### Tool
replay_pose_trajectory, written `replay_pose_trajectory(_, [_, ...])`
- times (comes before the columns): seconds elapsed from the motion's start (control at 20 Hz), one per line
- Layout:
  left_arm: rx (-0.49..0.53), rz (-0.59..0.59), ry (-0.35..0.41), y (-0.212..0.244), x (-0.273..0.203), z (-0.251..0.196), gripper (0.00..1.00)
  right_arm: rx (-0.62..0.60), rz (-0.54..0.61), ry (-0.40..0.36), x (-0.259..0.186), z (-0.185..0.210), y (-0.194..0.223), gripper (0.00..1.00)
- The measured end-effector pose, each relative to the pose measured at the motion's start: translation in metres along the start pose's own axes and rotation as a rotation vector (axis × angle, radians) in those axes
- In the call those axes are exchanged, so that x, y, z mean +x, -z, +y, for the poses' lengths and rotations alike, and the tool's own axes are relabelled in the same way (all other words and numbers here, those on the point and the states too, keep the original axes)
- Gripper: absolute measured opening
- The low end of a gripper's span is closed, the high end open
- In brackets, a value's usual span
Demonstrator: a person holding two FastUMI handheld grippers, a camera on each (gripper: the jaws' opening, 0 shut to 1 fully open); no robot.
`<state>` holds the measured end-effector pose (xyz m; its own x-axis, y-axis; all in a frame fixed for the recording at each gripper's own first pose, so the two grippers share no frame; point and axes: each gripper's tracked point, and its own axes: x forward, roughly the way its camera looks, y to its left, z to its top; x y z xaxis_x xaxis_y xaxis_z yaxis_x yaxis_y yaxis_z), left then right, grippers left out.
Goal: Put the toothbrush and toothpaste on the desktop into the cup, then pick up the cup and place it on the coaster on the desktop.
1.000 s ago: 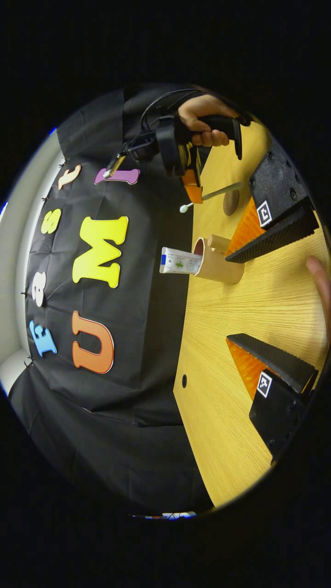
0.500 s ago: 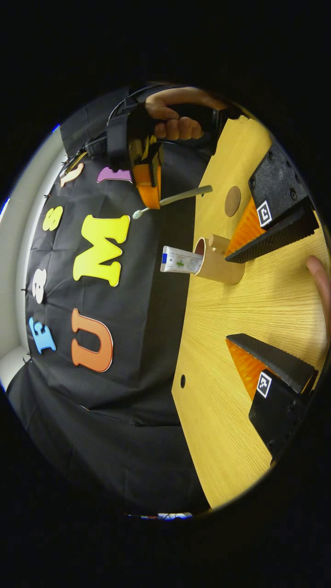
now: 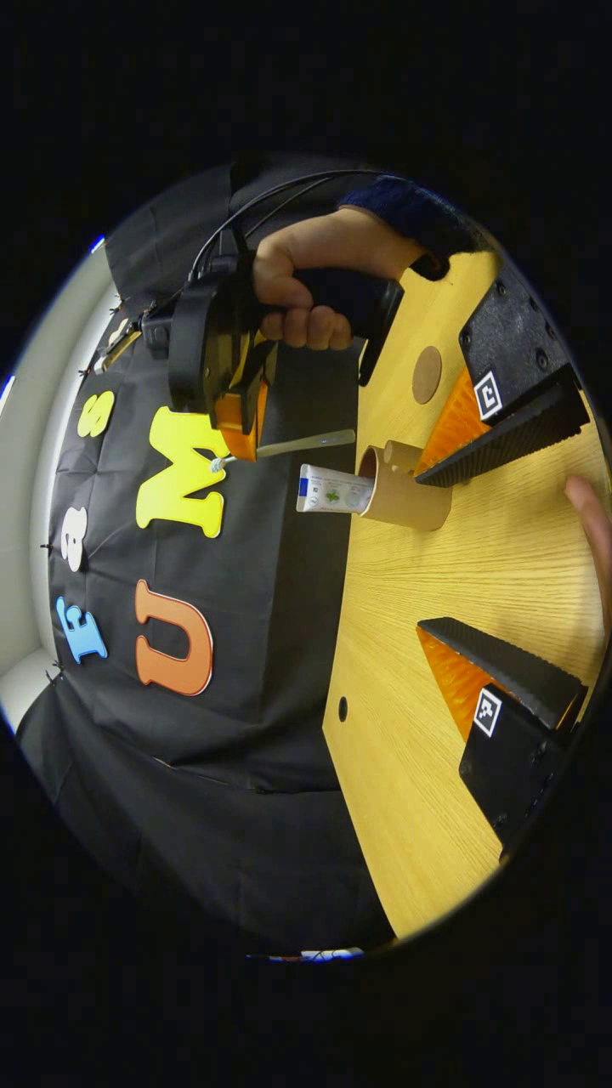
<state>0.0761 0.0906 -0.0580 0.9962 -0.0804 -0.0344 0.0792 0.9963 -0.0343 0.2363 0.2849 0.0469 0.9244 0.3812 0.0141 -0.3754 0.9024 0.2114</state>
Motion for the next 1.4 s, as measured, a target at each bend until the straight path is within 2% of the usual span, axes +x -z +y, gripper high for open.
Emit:
replay_pose_trajectory(0.1, [0.028,-0.035,-0.032,-0.008,-0.002,0.006,0.98,0.017,-0.004,-0.032,0.003,0.008,0.004,0.0])
replay_pose_trajectory(0.25, [0.025,-0.106,-0.017,-0.023,-0.008,0.001,0.98,0.039,-0.016,-0.043,0.004,0.012,0.005,0.01])
replay_pose_trajectory(0.55, [0.037,-0.117,-0.017,-0.023,-0.008,0.001,1.0,0.083,0.025,-0.057,0.011,0.01,0.026,0.05])
replay_pose_trajectory(0.6, [0.035,-0.12,-0.015,-0.023,-0.008,0.002,0.98,0.085,0.03,-0.061,0.008,0.009,0.028,0.02])
replay_pose_trajectory(0.7, [0.03,-0.119,-0.014,-0.023,-0.007,0.002,0.98,0.077,0.041,-0.066,-0.001,0.006,0.031,0.3])
replay_pose_trajectory(0.75, [0.025,-0.118,-0.012,-0.023,-0.007,0.002,0.98,0.062,0.04,-0.051,-0.005,0.002,0.031,0.57])
replay_pose_trajectory(0.85, [0.014,-0.112,-0.006,-0.022,-0.006,0.001,0.98,0.033,0.032,-0.025,-0.016,-0.005,0.03,0.77])
replay_pose_trajectory(0.9, [0.009,-0.115,-0.008,-0.024,-0.006,0.002,0.98,0.019,0.029,-0.021,-0.022,-0.007,0.025,0.94])
replay_pose_trajectory(1.1, [-0.006,-0.102,-0.037,-0.032,-0.011,0.005,1.0,-0.026,-0.02,0.013,-0.055,-0.018,0.003,0.95])
replay_pose_trajectory(1.3, [-0.005,-0.096,-0.06,-0.056,-0.021,0.003,0.98,-0.076,-0.065,0.044,-0.097,-0.032,-0.024,0.95])
replay_pose_trajectory(1.35, [-0.022,-0.093,-0.052,-0.063,-0.022,0.0,0.98,-0.083,-0.086,0.054,-0.107,-0.035,-0.032,0.91])
replay_pose_trajectory(1.4, [-0.039,-0.081,-0.032,-0.07,-0.022,-0.005,0.97,-0.087,-0.101,0.063,-0.12,-0.04,-0.037,0.95])
